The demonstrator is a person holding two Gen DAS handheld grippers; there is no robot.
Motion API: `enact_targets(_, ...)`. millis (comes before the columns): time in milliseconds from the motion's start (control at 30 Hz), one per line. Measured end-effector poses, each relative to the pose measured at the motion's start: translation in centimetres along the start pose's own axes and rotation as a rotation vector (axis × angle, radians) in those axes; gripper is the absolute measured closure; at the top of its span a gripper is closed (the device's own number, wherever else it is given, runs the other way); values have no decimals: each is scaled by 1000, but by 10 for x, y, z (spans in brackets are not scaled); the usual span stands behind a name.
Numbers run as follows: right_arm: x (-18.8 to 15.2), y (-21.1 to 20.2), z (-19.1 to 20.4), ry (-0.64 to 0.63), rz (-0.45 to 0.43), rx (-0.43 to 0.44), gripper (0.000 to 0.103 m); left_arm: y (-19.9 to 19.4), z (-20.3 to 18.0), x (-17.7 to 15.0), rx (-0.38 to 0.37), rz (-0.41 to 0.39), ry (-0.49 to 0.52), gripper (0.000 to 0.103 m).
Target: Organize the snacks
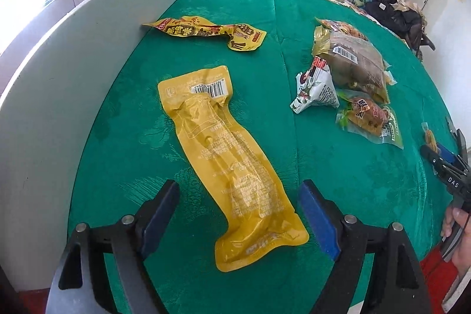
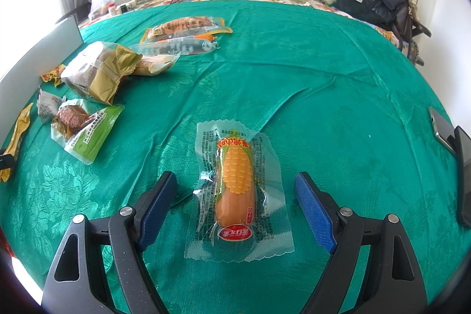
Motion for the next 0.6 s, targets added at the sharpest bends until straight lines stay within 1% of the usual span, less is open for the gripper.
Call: enact_targets(600,0,0,0,0,-1,0,18,-1,-3,-2,-3,-6,7,21)
Point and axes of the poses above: each gripper's, at about its wrist camera, not at the fingertips, and y roughly the way its jaws point, z to its left, x to its top, the point moved 4 cm from there along y, roughly the way its jaws point, and after that the axes turned 10 degrees about -y, right-handed, at the moved point
